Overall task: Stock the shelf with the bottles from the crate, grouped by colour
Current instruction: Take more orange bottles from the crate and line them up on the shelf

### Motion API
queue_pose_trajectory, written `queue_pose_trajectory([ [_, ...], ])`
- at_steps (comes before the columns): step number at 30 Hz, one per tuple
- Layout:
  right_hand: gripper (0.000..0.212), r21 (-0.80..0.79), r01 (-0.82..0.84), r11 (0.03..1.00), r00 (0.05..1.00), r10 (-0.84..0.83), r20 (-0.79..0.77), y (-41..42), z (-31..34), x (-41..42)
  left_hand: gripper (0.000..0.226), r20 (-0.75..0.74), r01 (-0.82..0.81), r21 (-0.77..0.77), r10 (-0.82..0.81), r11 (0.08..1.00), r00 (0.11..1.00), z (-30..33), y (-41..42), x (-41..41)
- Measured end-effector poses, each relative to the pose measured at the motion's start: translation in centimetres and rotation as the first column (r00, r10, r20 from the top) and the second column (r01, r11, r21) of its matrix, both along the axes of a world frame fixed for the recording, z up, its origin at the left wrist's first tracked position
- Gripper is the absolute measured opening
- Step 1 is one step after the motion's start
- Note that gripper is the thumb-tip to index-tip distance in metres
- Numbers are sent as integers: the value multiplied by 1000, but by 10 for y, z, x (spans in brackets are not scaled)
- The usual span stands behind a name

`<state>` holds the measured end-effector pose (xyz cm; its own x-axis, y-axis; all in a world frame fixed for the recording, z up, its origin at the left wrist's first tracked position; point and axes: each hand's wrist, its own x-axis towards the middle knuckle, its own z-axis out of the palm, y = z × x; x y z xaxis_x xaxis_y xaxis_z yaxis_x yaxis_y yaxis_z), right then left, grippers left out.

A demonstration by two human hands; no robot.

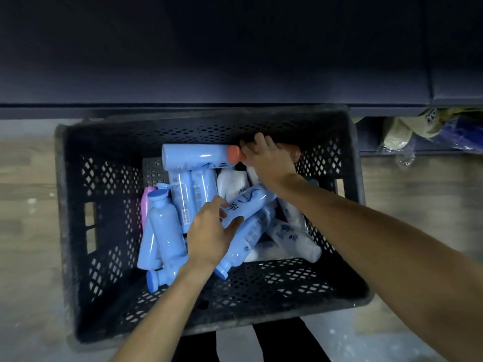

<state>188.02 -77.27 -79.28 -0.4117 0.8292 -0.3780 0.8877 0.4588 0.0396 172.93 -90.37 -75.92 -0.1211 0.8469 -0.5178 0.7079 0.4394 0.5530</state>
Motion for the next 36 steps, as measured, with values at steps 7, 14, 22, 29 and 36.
queue_pose_trajectory([
  [7, 49, -120, -9, 993, 999, 2, -54, 3, 3, 0, 36, 23, -10, 8, 10, 1000, 1000, -5, -3, 7],
  [14, 54, -199, 112, 974, 895, -186, -405, -4, 40, 27, 37, 107, -57, -10, 57, 998, 993, 6, 1, 5],
  [22, 58, -326, 305, 895, 552, -445, -705, -27, 186, 13, 66, 294, -65, 98, 34, 993, 955, 80, 17, 3],
  [29, 54, -239, 355, 904, 431, -385, -816, -37, 345, -23, 44, 312, -95, 364, -25, 927, 950, 224, 47, -31],
  [36, 59, 2, 338, 941, 460, -163, -873, -38, 490, -60, 44, 257, -33, 578, -143, 815, 956, 370, 56, -70],
])
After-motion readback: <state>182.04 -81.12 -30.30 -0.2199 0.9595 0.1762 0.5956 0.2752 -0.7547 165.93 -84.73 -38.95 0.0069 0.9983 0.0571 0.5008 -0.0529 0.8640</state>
